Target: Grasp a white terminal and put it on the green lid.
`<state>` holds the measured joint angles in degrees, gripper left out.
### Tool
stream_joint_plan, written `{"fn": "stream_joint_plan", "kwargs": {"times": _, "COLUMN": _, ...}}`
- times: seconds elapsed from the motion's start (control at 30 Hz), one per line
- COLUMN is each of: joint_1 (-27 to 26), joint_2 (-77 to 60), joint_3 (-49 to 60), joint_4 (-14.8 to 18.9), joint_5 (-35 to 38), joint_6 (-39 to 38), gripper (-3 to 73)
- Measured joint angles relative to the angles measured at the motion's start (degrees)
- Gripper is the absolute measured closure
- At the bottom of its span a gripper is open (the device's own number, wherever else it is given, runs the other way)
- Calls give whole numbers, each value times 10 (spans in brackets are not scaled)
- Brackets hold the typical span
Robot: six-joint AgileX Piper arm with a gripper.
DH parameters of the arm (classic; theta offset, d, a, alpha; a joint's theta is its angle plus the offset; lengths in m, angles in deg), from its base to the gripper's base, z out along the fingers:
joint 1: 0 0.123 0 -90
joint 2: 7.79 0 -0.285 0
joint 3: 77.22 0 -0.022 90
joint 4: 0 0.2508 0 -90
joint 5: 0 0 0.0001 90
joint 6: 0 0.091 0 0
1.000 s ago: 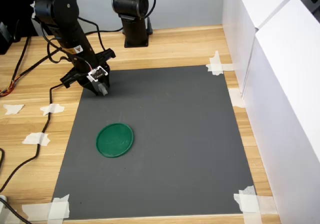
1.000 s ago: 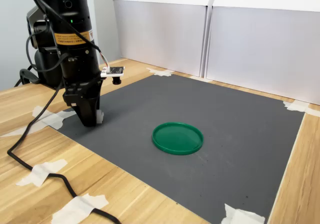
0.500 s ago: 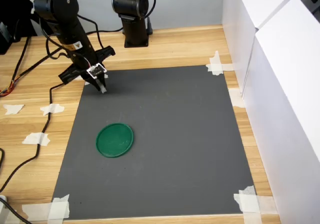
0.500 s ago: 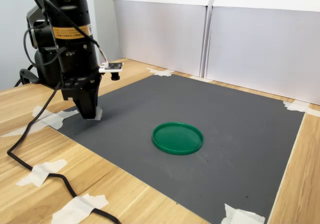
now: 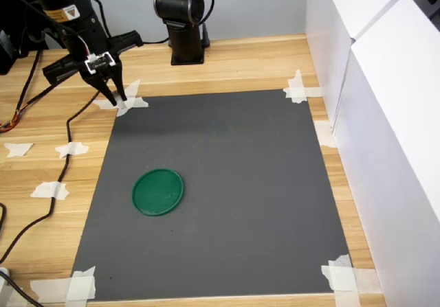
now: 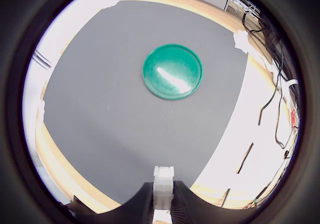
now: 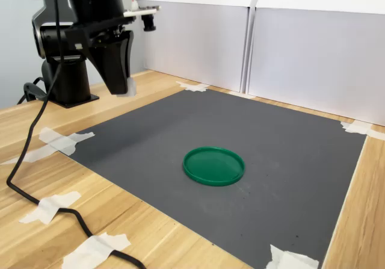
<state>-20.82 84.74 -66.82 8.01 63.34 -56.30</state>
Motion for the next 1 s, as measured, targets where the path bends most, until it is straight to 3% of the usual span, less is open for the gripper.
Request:
{"fn": "stream_joint_plan", "kwargs": {"times": 0.23, "joint_1": 58, "joint_2": 40, "joint_3": -76, "joint_4": -20, "joint_5": 23, "joint_6": 66, "gripper": 610}}
{"fn": "stream_joint_plan", "kwargs": {"times": 0.43, "joint_1": 70, "joint_2": 97, "joint_3": -157, "joint_4": -30, "joint_5": 49, "joint_6": 100, "gripper": 610}}
{"fn": "stream_joint_plan", "kwargs": {"times": 0.73, "joint_1": 75, "joint_2": 198, "joint_3": -236, "joint_4": -53, "joint_5": 46, "joint_6": 105, "gripper": 610}}
{"fn": "stream_joint_plan", "kwargs": {"times": 1.0, "joint_1": 141, "joint_2": 250, "joint_3": -239, "joint_4": -74, "joint_5": 39, "joint_6": 98, "gripper": 610}}
